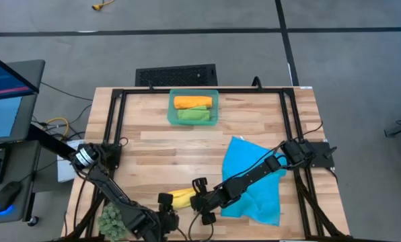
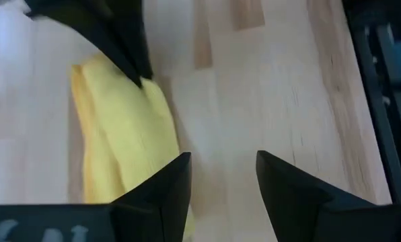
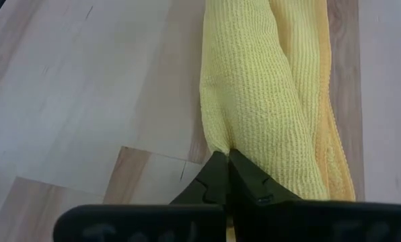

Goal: Roll microfiber towels into tight, uniform cylinder then place into a basket
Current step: Fold the yellow towel, then put the yellow towel into the bin

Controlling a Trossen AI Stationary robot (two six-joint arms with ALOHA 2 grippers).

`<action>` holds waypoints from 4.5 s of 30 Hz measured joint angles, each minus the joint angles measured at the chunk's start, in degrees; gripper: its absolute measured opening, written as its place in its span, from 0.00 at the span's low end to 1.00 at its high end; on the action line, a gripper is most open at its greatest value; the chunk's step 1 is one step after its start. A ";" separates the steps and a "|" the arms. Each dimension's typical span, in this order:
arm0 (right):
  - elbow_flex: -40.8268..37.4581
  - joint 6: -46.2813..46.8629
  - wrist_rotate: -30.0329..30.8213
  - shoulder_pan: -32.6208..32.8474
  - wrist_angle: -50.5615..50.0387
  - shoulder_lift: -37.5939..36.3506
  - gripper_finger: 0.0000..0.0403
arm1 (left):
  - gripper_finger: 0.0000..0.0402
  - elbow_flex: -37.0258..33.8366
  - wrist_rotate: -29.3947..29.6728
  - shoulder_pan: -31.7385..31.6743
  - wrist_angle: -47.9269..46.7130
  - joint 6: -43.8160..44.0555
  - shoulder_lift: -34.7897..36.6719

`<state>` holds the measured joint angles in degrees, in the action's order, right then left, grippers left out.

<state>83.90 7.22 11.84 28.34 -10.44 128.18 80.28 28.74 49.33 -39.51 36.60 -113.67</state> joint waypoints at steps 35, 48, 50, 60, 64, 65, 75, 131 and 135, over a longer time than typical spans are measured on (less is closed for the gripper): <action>0.04 2.66 -7.24 0.04 0.00 -0.20 0.05 | 0.40 -3.64 -6.22 -9.16 -5.63 1.93 0.07; 1.18 2.97 -7.24 0.83 -1.36 -0.13 0.06 | 0.40 -5.55 -10.51 -10.38 -2.77 0.67 -2.58; 1.40 2.95 -7.26 0.83 -1.58 -0.13 0.06 | 0.40 -5.85 -10.22 -10.31 -2.75 1.60 -2.80; 6.10 -1.02 -6.28 0.81 -9.48 0.22 0.10 | 0.40 -6.05 -12.13 -10.38 -2.28 2.94 -2.93; 8.36 -1.66 -6.18 0.83 -14.52 0.26 0.11 | 0.34 -6.09 -12.20 -10.40 -1.66 3.13 -2.93; 8.71 -1.66 -6.16 0.84 -15.47 0.26 0.11 | 0.31 -6.09 -11.81 -10.40 -1.70 3.17 -2.94; 9.09 -1.20 -5.75 1.92 -16.39 0.24 0.11 | 0.03 -6.14 -11.06 -10.49 -1.85 1.97 -3.01; 7.54 -15.80 0.89 4.41 -9.42 -2.43 0.69 | 0.02 -9.48 -44.53 -19.03 10.56 8.26 2.64; 7.80 -16.59 2.00 3.74 -7.78 -0.04 0.71 | 0.02 -9.48 -44.57 -19.03 10.21 8.28 2.60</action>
<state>91.69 -9.36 13.84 32.08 -18.22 128.14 70.81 -15.83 30.30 -29.30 44.88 -111.07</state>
